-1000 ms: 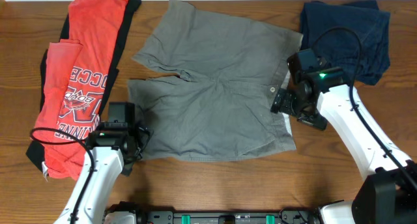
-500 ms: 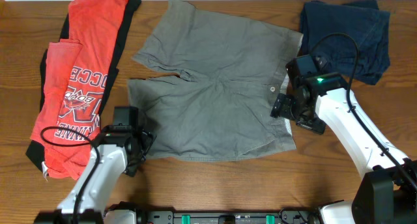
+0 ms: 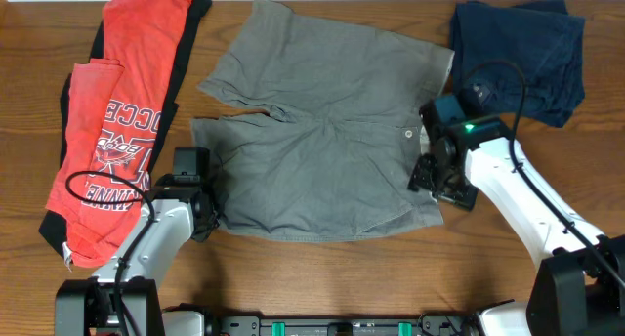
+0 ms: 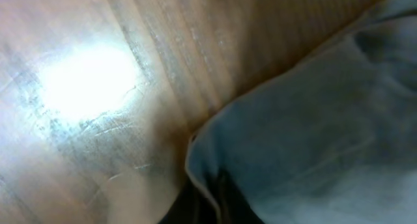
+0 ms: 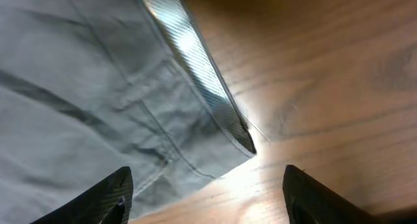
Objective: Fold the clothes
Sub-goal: 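Release the shorts and move both grippers down to the leg hems, then grasp the leg hems and fold them up toward the waistband with both grippers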
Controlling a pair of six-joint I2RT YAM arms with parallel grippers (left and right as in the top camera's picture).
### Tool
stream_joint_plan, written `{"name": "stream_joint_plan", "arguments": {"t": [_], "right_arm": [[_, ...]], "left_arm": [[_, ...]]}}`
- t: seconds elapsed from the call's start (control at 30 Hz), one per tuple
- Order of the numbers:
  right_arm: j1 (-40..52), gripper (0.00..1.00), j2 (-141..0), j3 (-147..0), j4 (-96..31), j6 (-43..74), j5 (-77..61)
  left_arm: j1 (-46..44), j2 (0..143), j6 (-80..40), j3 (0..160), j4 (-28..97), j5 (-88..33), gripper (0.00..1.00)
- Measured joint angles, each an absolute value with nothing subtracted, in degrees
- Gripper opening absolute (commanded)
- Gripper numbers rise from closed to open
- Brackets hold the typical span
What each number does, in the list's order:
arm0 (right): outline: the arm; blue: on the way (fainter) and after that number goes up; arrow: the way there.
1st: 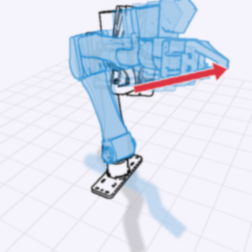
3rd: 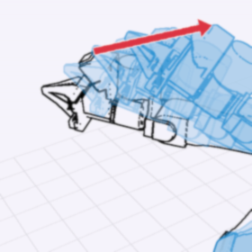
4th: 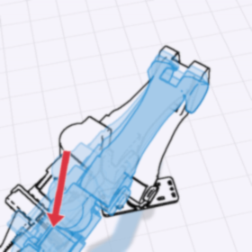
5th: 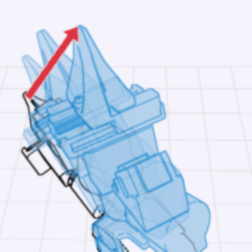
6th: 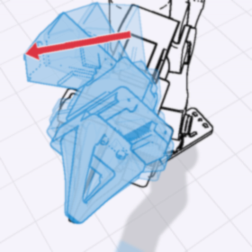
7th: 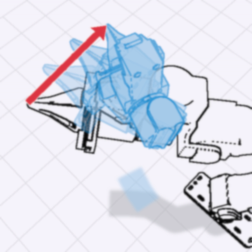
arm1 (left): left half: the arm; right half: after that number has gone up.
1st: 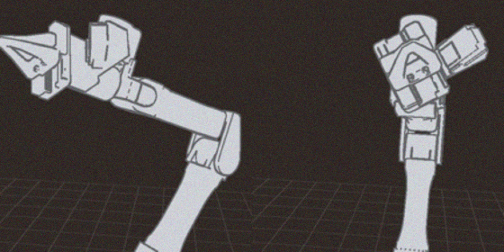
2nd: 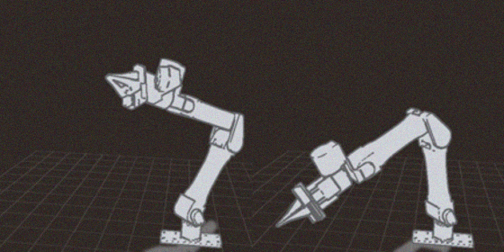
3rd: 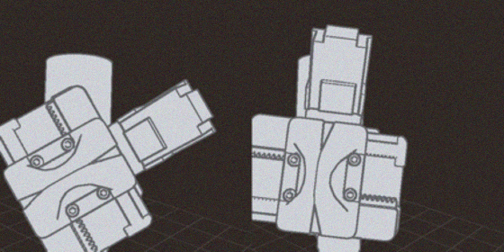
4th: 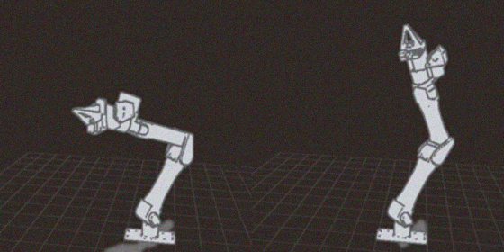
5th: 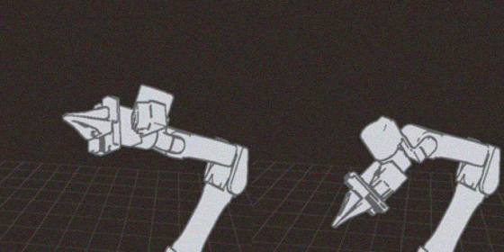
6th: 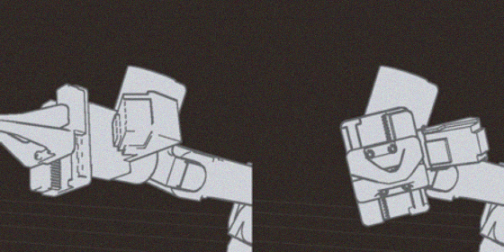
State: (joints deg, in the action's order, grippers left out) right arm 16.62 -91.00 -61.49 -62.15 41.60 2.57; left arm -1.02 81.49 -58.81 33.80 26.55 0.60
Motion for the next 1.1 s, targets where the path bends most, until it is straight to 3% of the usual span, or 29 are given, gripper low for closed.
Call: {"name": "stream_joint_plan", "arguments": {"t": [0.57,0.67,0.73,0.8,0.83,1.1], "right_arm": [[17.02,0.65,-90.94,-45.12,-44.82,46.5,-4.51],[17.87,0.54,-90.08,-43.7,-43.33,46.78,-4.08],[18.04,0.41,-89.41,-42.89,-42.98,46.89,-3.53],[18.11,0.21,-89.01,-42.39,-43.0,47.37,-2.98],[18.17,0.04,-88.92,-42.28,-43.03,47.42,-2.94],[17.82,0.01,-88.71,-42.24,-42.59,47.46,-4.03]], "left_arm": [[-0.97,81.49,-58.89,33.8,26.52,0.38,0.06],[-0.97,81.49,-58.89,33.8,26.55,0.38,0.06],[-0.97,81.52,-58.89,33.8,26.52,0.4,0.06],[-0.97,81.49,-58.89,33.8,26.55,0.38,0.06],[-0.97,81.52,-58.89,33.8,26.52,0.38,0.06],[-0.97,80.95,-57.54,34.24,27.7,0.21,0.06]]}}
